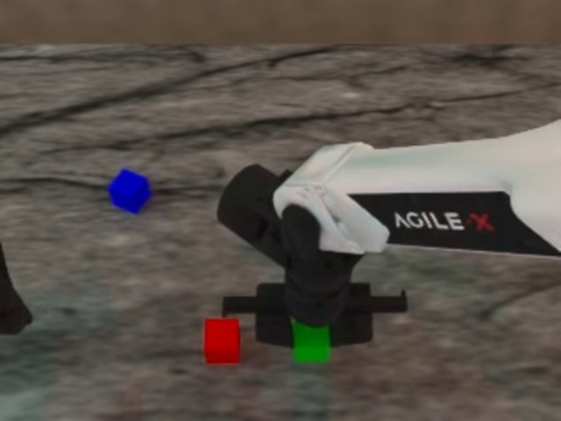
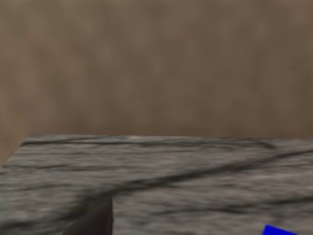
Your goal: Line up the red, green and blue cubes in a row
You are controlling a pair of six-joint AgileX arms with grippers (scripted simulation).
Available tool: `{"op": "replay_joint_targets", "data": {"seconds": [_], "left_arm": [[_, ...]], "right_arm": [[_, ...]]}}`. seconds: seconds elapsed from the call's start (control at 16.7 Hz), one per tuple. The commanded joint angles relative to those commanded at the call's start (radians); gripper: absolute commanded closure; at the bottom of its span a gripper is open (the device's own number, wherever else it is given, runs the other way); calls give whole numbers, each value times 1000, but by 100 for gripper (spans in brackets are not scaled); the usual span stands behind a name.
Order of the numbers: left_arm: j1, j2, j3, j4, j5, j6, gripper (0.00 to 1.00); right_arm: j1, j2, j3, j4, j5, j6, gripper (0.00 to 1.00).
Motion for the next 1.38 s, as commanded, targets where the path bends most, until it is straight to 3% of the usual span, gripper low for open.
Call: {"op": "replay_joint_targets", "data": {"seconds": [0.54,1.14,1.38], "left_arm": [[0,0,0,0,0,0,0],[0,0,0,0,0,0,0],[0,0,0,0,0,0,0]], "right_arm": [[0,0,0,0,0,0,2],[-1,-2,3,-4,0,0,0],[2,-39,73,-115,0,5,0]]}}
